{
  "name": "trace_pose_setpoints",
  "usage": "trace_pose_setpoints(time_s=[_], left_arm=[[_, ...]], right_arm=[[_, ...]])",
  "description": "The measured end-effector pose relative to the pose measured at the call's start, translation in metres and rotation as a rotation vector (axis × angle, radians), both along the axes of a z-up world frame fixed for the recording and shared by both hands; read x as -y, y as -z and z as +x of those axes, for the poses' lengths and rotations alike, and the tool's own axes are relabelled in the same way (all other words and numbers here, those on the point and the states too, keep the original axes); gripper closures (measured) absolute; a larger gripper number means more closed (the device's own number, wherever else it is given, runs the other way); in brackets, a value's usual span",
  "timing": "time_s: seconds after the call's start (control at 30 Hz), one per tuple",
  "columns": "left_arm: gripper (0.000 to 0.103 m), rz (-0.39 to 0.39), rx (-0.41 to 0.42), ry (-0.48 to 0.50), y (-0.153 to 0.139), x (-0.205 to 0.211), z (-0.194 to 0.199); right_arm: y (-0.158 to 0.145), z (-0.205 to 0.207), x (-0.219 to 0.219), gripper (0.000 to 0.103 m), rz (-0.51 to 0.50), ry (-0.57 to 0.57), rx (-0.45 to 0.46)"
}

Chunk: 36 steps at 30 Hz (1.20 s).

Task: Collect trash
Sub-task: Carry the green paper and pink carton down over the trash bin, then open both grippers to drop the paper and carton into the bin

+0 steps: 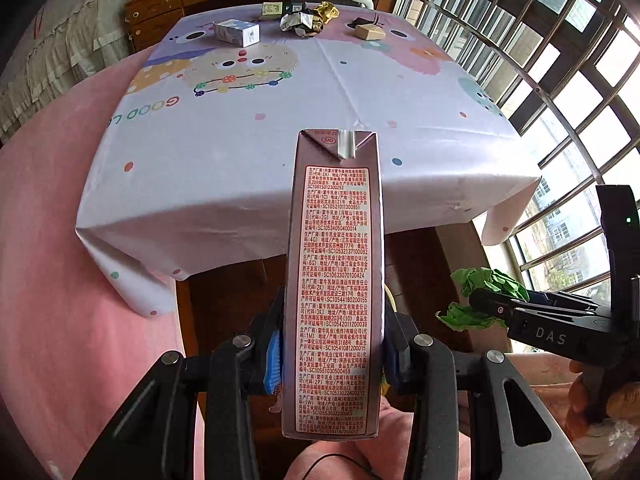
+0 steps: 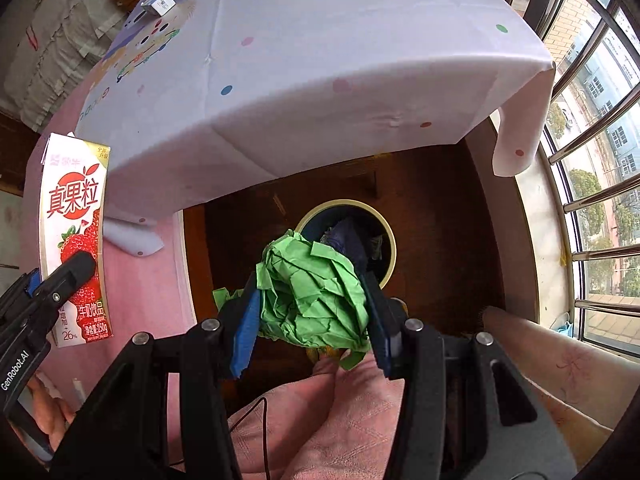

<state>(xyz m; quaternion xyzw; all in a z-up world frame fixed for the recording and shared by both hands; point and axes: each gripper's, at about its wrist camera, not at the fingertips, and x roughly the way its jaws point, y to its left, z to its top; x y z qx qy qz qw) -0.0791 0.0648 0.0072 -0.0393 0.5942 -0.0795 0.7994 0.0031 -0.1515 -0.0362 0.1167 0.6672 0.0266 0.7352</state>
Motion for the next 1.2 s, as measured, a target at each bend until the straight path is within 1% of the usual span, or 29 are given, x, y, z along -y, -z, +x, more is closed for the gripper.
trace_pose_setpoints(time_s=[0.1,0.27,0.4,0.5,0.6,0.77,0.93,1.0,1.03,1.07,1.1,1.2], left_arm=[[0.064,-0.004,-0.056,0.007,0.038,0.008,-0.008],[0.064,0.0,-0.156,0.014,0.104,0.019,-0.016],[0.064,0.0,-0.199,0.03,0.155,0.031,-0.011],[0.064,0.004,-0.197,0.056,0.184,0.042,-0.005],[0.064,0.008,-0.187,0.087,0.211,0.053,0.003],[0.064,0.011,-0.186,0.12,0.246,0.068,0.014],[0.063,0.008,-0.178,0.155,0.272,0.085,0.022],[0.061,0.012,-0.18,0.168,0.28,0.089,0.024],[0.058,0.013,-0.177,0.172,0.283,0.092,0.025],[0.05,0.015,-0.169,0.174,0.285,0.094,0.027],[0.044,0.012,-0.162,0.177,0.286,0.096,0.03],[0.031,0.025,-0.149,0.161,0.289,0.096,0.036]], right_arm=[[0.029,-0.009,0.005,0.059,0.007,0.025,-0.026],[0.089,-0.02,0.011,0.059,0.04,0.081,-0.08],[0.138,-0.029,0.013,0.059,0.044,0.086,-0.097],[0.171,-0.029,0.017,0.059,0.051,0.099,-0.107],[0.195,-0.026,0.022,0.058,0.052,0.114,-0.101],[0.224,-0.015,0.029,0.058,0.048,0.115,-0.089],[0.245,-0.002,0.036,0.058,0.041,0.116,-0.082],[0.253,0.002,0.038,0.057,0.046,0.118,-0.08],[0.255,0.003,0.038,0.057,0.053,0.116,-0.078],[0.258,0.005,0.039,0.057,0.064,0.114,-0.077],[0.262,0.008,0.039,0.055,0.073,0.11,-0.077],[0.269,0.012,0.04,0.049,0.072,0.105,-0.089]])
